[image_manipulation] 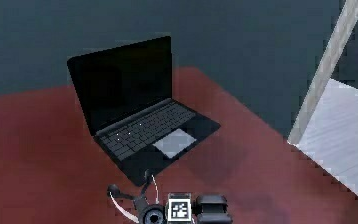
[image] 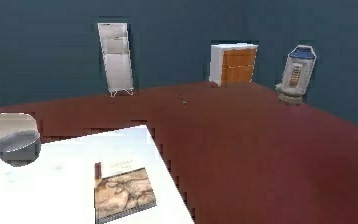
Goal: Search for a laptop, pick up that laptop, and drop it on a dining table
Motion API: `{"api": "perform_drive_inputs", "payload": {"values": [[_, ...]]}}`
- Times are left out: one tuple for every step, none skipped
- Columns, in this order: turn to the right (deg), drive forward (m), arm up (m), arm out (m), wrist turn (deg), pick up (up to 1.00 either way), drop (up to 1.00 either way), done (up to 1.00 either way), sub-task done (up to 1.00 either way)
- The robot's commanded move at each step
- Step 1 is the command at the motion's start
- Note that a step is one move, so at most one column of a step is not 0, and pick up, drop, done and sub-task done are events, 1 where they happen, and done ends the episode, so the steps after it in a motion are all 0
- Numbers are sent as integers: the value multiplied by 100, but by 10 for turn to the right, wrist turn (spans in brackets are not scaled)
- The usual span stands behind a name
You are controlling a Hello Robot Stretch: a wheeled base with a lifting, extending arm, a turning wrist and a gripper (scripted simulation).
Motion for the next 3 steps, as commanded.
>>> {"api": "perform_drive_inputs", "payload": {"values": [[-450,0,0,0,0,0,0,0,0],[-270,0,0,0,0,0,0,0,0],[-360,0,0,0,0,0,0,0,0]]}}
